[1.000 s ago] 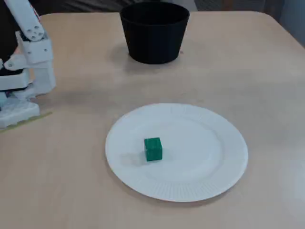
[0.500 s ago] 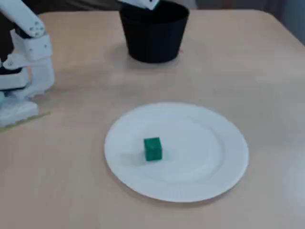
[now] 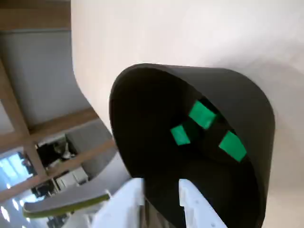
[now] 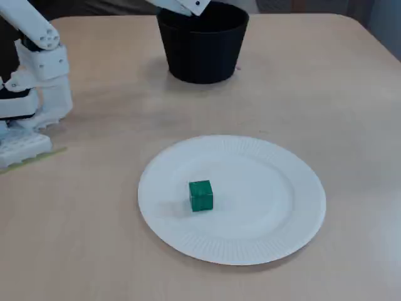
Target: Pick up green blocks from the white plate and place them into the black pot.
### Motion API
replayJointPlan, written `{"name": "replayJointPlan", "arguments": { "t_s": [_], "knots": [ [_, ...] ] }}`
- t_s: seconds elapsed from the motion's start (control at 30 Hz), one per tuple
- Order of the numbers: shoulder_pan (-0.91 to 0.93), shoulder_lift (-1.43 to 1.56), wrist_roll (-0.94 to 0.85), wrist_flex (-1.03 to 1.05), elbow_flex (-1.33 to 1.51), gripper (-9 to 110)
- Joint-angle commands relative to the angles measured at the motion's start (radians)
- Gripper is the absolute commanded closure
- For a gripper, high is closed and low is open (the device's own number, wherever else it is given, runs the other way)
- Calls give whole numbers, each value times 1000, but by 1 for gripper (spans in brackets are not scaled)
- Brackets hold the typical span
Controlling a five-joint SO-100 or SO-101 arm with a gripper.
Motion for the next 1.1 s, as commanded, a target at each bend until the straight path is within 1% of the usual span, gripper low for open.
{"name": "replayJointPlan", "arguments": {
  "t_s": [0.0, 0.07, 0.17, 0.23, 0.33, 0.53, 0.73, 0.9, 1.0, 1.03, 1.07],
  "knots": [
    [112, 29, -81, 144, -195, 104],
    [261, -2, -167, 288, -348, 104],
    [552, -72, -316, 459, -509, 104],
    [730, -118, -408, 531, -522, 104],
    [888, -196, -518, 565, -485, 104],
    [1039, -328, -640, 565, -460, 104],
    [1095, -457, -746, 634, -532, 104],
    [1124, -704, -761, 802, -770, 104],
    [1137, -738, -718, 770, -802, 104],
    [1149, -738, -713, 764, -802, 98],
    [1164, -738, -712, 764, -801, 88]
  ]
}}
